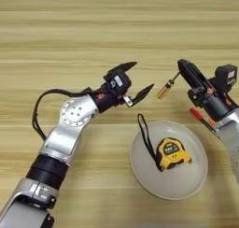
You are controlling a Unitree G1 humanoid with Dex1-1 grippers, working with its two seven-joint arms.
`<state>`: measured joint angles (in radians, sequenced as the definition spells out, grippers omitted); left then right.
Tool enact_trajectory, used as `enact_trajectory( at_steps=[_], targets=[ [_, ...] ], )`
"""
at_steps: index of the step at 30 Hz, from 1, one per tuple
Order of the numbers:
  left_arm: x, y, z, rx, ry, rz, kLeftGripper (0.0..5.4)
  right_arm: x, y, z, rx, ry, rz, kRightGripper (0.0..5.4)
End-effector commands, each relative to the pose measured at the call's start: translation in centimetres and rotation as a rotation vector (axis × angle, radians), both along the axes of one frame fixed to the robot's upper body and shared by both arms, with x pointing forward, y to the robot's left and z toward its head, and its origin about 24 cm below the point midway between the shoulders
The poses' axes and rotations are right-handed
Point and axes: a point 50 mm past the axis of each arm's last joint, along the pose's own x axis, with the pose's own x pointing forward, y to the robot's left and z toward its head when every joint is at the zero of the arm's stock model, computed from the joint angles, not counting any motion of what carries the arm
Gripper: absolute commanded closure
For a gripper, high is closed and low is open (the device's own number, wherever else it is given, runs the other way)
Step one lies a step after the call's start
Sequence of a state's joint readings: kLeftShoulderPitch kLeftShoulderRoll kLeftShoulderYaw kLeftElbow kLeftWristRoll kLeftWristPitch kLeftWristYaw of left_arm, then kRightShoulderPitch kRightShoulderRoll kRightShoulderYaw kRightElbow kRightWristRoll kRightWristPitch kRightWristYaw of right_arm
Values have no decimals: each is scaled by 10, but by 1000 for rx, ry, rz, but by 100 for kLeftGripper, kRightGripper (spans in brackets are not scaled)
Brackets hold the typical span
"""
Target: Move the objects on the table
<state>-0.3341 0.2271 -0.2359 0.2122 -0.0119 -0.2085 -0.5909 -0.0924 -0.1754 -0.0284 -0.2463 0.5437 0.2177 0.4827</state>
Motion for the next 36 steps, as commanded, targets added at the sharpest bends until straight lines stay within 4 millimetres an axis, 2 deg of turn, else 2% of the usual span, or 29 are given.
enact_trajectory(
  at_steps=[1, 12, 20, 30, 36],
  targets=[
    [4, 3, 3, 11, -25, 15, 94, -7, 1, -7, -69, 49, 65, 531],
    [4, 3, 2, 15, -26, 22, 3, -29, 1, -25, -161, 135, 209, 531],
    [4, 2, 3, 13, -28, 23, 0, -36, 10, -36, -148, 211, 276, 531],
    [3, 1, 3, 11, -27, 21, 0, -35, 20, -40, -119, 256, 311, 531],
    [3, 1, 3, 11, -27, 23, 0, -35, 27, -50, -152, 317, 349, 531]
  ],
)
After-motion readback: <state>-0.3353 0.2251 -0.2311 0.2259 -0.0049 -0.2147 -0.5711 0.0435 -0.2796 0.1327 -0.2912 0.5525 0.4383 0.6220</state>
